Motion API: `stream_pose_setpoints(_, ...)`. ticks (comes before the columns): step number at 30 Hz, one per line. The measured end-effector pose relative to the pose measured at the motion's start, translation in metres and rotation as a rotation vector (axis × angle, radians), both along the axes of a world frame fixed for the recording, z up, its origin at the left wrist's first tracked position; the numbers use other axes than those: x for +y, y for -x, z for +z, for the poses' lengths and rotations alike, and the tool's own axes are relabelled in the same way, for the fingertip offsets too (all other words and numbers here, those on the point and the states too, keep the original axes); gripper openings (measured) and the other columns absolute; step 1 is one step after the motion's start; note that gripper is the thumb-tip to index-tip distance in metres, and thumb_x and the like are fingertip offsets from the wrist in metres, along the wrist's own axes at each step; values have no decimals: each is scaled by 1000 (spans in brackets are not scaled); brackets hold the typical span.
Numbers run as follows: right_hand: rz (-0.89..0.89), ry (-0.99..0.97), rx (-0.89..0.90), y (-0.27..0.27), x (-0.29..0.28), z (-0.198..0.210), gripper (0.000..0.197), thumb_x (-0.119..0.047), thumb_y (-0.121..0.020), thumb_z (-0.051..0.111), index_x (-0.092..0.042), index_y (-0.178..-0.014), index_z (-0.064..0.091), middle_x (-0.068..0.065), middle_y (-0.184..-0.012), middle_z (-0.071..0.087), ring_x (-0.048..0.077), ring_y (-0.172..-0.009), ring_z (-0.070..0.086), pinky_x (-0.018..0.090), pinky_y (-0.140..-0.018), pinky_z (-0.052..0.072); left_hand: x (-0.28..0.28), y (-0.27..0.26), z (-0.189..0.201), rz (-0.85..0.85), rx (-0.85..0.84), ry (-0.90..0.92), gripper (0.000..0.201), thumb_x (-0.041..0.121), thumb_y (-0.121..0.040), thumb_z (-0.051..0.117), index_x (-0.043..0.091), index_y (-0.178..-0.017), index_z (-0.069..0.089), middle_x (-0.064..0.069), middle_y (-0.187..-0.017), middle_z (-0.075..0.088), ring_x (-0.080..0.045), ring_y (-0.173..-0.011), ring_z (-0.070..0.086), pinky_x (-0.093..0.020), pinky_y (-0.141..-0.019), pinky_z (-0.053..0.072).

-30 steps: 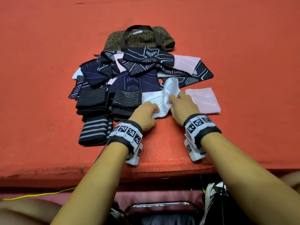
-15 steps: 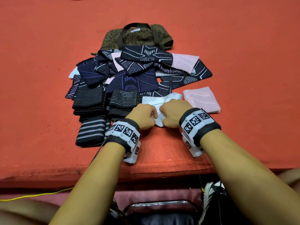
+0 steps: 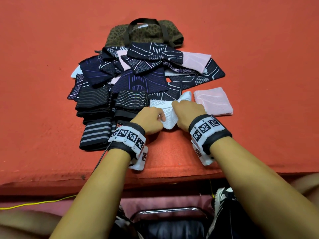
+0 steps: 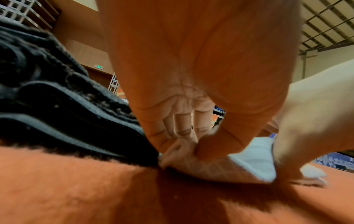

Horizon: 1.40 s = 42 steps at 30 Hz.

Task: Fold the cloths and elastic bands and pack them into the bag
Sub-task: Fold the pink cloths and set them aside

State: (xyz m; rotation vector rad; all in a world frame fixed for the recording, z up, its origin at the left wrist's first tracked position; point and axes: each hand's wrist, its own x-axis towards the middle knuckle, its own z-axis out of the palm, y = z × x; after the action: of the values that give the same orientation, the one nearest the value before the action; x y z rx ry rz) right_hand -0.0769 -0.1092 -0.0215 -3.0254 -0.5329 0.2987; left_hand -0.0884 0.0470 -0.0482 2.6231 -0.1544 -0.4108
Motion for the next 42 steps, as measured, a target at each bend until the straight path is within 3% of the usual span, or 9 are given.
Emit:
stream_pose_setpoints(7, 59, -46, -333, -6, 2, 24, 26, -3, -84, 51, -13, -108, 57, 8, -115, 53, 31, -108, 49, 35, -67, 30, 1, 0, -1, 1, 23, -10, 27, 10, -81, 60, 24, -105, 61, 0, -96, 65, -20, -92, 58, -25, -78, 45)
stream_pose_setpoints(11, 9, 112, -102, -8, -6, 22, 29, -12, -86, 54, -15, -114, 59, 11, -120, 55, 32, -113, 52, 38, -81, 38, -1, 1, 2, -21, 45, -29, 28, 11, -80, 60, 24, -104, 64, 9, -82, 59, -17, -87, 58, -24, -77, 45)
stream_pose_setpoints(15, -31, 101, 116, -10, -13, 13, 30, -19, -84, 55, -18, -114, 56, 11, -122, 53, 31, -113, 53, 41, -91, 43, -3, 0, 9, 22, 85, 9, 17, 20, -85, 56, 22, -98, 66, 5, -87, 67, -14, -72, 65, -27, -75, 54)
stream_pose_setpoints(22, -192, -53, -37, -16, -12, 5, 46, -14, -81, 60, -14, -125, 44, 15, -131, 34, 35, -121, 36, 45, -88, 41, -6, -4, 12, 108, 1, -173, 28, 24, -85, 54, 18, -112, 60, -8, -110, 64, -29, -101, 60, -33, -79, 47)
stream_pose_setpoints(28, -33, 14, -15, -15, -10, 1, 64, -46, -65, 74, -19, -117, 50, 9, -127, 36, 30, -119, 34, 45, -96, 35, -6, -2, 17, 193, 10, -351, 36, 29, -90, 55, 16, -123, 57, -14, -122, 57, -37, -111, 56, -42, -89, 50)
stream_pose_setpoints(31, 0, 60, 68, -14, -10, 4, 79, -71, -56, 70, -24, -118, 56, 7, -129, 38, 29, -123, 34, 48, -101, 33, -5, -2, 18, 203, 33, -385, 37, 33, -90, 55, 18, -124, 57, -13, -124, 58, -36, -114, 56, -43, -92, 50)
stream_pose_setpoints(33, -15, 55, 90, -16, -8, 6, 79, -80, -62, 61, -24, -118, 60, 6, -130, 43, 30, -124, 36, 49, -102, 32, -6, -3, 19, 199, 35, -386, 39, 35, -89, 56, 18, -125, 56, -13, -125, 58, -36, -114, 56, -43, -92, 50)
stream_pose_setpoints(38, -80, -57, -71, -20, -7, 1, 31, -38, -92, 55, -18, -114, 61, 9, -127, 50, 31, -121, 41, 43, -96, 39, -7, -5, 20, 218, 32, -278, 44, 33, -85, 64, 14, -123, 56, -12, -120, 60, -32, -109, 58, -39, -87, 51)
stream_pose_setpoints(42, -92, -64, -41, -20, -6, -3, 33, -26, -91, 54, -20, -124, 54, 12, -129, 47, 33, -120, 44, 42, -92, 41, -4, -6, 18, 250, 43, -187, 54, 33, -82, 69, 12, -127, 49, -12, -120, 60, -32, -110, 57, -36, -81, 45)
